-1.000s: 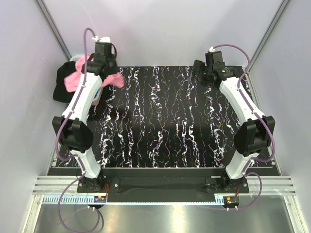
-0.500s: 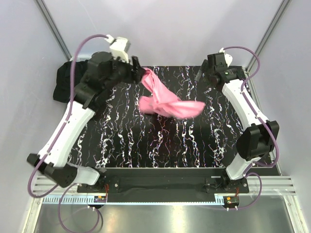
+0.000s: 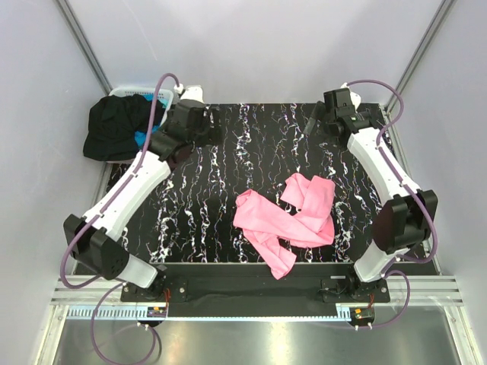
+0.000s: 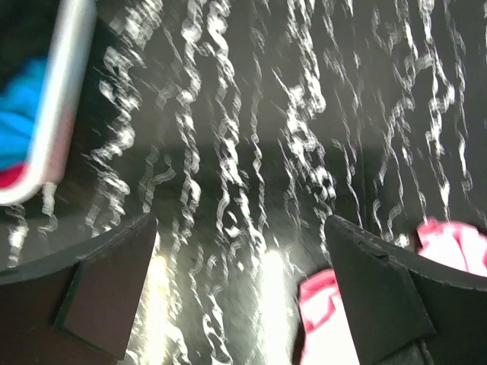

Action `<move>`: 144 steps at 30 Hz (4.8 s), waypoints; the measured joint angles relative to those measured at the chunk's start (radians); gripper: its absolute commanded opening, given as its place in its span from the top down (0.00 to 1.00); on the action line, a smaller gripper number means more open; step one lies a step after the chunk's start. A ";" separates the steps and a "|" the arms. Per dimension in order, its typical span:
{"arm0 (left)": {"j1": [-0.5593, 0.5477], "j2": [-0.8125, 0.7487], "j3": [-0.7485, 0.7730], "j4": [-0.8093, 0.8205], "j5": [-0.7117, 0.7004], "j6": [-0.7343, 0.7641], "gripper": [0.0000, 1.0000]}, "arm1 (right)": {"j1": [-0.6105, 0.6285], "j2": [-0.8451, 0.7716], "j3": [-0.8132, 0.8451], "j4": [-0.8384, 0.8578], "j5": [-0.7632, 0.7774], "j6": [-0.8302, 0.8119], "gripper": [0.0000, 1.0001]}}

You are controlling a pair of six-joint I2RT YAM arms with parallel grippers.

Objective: Fold and stack the t-shirts
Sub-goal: Flatten the tshirt out

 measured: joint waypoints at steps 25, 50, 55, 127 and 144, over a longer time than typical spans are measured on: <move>-0.210 -0.316 -0.738 0.065 0.336 -0.442 0.39 | 0.037 -0.301 -0.482 -0.044 -0.069 0.091 0.07; -0.213 0.009 -0.632 0.303 0.416 -0.541 0.48 | 0.066 -0.437 -0.580 -0.028 -0.156 0.140 0.08; -0.216 0.006 -0.633 0.217 0.360 -0.542 0.50 | 0.066 -0.404 -0.587 -0.027 -0.147 0.163 0.07; 0.059 -0.277 -0.430 0.069 -0.102 -0.382 1.00 | 0.066 -0.031 -0.518 -0.067 -0.118 0.225 0.46; 0.058 -0.381 -0.462 -0.089 -0.130 -0.492 1.00 | 0.066 0.018 -0.455 -0.082 -0.130 0.212 1.00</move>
